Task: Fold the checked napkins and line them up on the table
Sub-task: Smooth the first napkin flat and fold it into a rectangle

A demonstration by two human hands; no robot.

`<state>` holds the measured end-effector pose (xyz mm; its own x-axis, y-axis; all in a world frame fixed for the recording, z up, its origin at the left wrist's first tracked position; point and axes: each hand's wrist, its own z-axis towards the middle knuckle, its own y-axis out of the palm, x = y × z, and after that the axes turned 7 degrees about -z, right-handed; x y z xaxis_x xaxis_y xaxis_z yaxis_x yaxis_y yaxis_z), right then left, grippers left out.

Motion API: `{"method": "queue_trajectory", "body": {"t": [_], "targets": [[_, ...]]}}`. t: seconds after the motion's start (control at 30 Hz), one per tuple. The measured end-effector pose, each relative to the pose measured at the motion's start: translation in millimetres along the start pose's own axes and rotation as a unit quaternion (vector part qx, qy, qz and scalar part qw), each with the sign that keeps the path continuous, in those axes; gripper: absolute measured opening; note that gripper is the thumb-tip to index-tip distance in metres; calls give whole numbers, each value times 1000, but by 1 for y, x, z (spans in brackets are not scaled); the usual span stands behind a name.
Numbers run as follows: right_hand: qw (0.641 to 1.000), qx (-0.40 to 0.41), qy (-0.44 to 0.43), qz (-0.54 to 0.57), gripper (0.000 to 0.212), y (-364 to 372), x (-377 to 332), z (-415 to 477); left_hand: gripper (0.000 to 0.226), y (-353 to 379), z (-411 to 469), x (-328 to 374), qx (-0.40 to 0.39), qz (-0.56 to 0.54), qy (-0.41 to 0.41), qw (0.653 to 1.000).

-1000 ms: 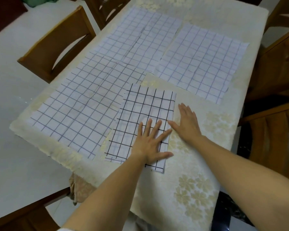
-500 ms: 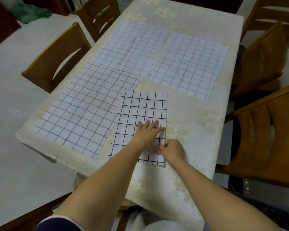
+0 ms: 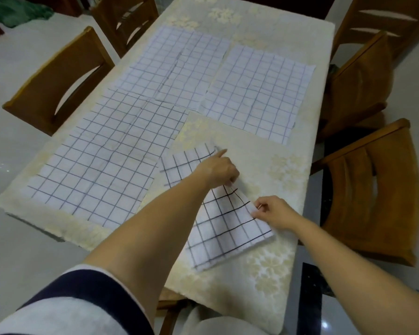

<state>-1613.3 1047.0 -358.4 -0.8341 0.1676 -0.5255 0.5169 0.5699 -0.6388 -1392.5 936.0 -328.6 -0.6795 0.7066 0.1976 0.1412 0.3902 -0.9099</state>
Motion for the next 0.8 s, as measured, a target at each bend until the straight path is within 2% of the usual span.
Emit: {"method": "queue_trajectory", "body": {"t": [0.1,0.23,0.37,0.43,0.57,0.63,0.7,0.73,0.8], "targets": [[1000,7,24,-13,12,-33,24,14,20,-4,-2,-13,-18,-89,-85,992],[995,87,52,23,9,-66,45,33,23,-2,-10,-34,7,-209,-179,961],[975,161,96,120,6,-78,63,55,24,14,-26,-57,42,-244,-252,935],[965,198,116,125,7,-76,69,63,26,26,-32,-64,49,-253,-281,924],[943,317,96,26,17,-63,48,62,29,42,-33,-70,88,-278,-310,905],[923,378,44,-57,28,-49,25,60,35,47,-32,-64,148,-189,-309,920],[918,381,-19,-108,39,-26,-6,61,44,52,-33,-45,233,-106,-298,919],[922,361,-42,-131,45,-12,-24,61,46,56,-33,-33,262,-98,-285,917],[935,300,-60,-176,53,17,-58,64,48,72,-31,-10,262,-112,-241,928]]}}
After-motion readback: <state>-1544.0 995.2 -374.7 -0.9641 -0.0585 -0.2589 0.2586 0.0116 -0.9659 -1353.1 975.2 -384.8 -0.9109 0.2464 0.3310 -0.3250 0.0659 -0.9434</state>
